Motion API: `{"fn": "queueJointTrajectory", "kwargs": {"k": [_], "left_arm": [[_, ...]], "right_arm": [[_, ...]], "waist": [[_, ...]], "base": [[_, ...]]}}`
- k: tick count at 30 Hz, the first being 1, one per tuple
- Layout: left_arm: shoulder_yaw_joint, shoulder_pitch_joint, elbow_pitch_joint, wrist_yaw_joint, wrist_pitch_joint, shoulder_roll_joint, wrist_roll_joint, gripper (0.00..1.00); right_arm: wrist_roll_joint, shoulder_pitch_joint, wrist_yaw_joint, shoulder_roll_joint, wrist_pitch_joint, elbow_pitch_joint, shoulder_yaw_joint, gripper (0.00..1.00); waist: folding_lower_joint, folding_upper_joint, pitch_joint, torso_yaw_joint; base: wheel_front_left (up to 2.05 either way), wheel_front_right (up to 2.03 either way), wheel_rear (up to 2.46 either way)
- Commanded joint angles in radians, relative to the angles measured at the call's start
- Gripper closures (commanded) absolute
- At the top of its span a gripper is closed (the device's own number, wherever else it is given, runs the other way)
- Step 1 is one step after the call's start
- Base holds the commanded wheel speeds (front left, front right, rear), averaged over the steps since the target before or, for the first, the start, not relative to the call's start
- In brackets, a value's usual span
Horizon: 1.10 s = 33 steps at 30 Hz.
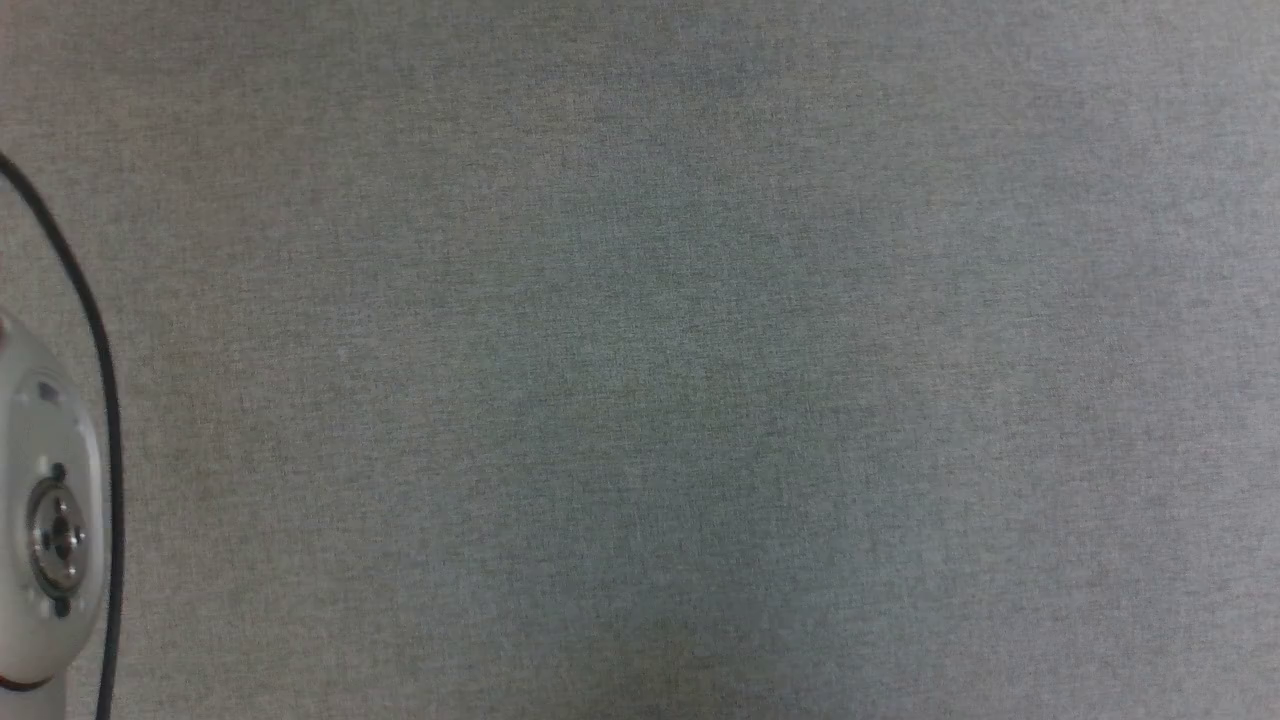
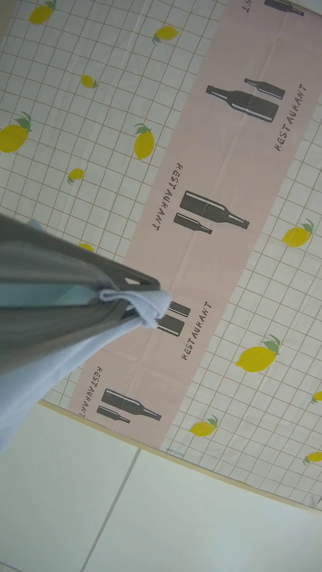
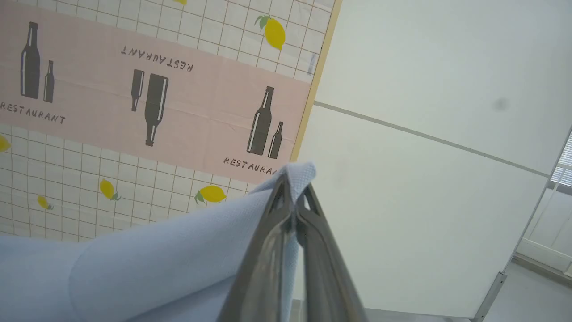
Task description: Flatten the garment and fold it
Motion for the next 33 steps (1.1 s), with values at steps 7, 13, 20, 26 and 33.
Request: {"fn": "queueJointTrajectory", "kwargs": {"k": [7, 13, 20, 26, 33], "left_arm": [[-0.041, 0.167, 0.126, -0.067, 0.019, 0.005, -0.016, 1.00], [-0.078, 0.471, 0.174, -0.122, 0.066, 0.019, -0.030, 1.00], [-0.113, 0.911, 0.028, -0.116, 0.155, 0.021, -0.052, 1.00], [-0.095, 1.226, -0.143, -0.065, 0.232, 0.006, -0.110, 1.00], [-0.087, 1.533, -0.314, 0.020, 0.339, -0.007, -0.152, 1.00]], "right_arm": [[0.055, 0.156, -0.001, -0.002, -0.040, 0.142, 0.017, 1.00], [0.171, 0.439, -0.001, 0.001, -0.015, 0.196, 0.045, 1.00], [0.297, 0.885, -0.001, -0.026, 0.082, 0.042, 0.029, 1.00], [0.305, 1.212, -0.001, 0.019, 0.156, -0.159, -0.077, 1.00], [0.253, 1.498, -0.001, 0.128, 0.249, -0.325, -0.205, 1.00]], "waist": [[-0.0004, -0.0001, -0.049, 0.007], [-0.0004, -0.0001, -0.144, 0.009], [-0.0004, -0.0001, -0.310, 0.028], [-0.0004, -0.0001, -0.395, 0.026], [-0.0004, -0.0001, -0.435, 0.028]], "base": [[0.00, 0.00, 0.00], [0.00, 0.00, 0.00], [0.00, 0.00, 0.00], [0.00, 0.00, 0.00], [0.00, 0.00, 0.00]]}}
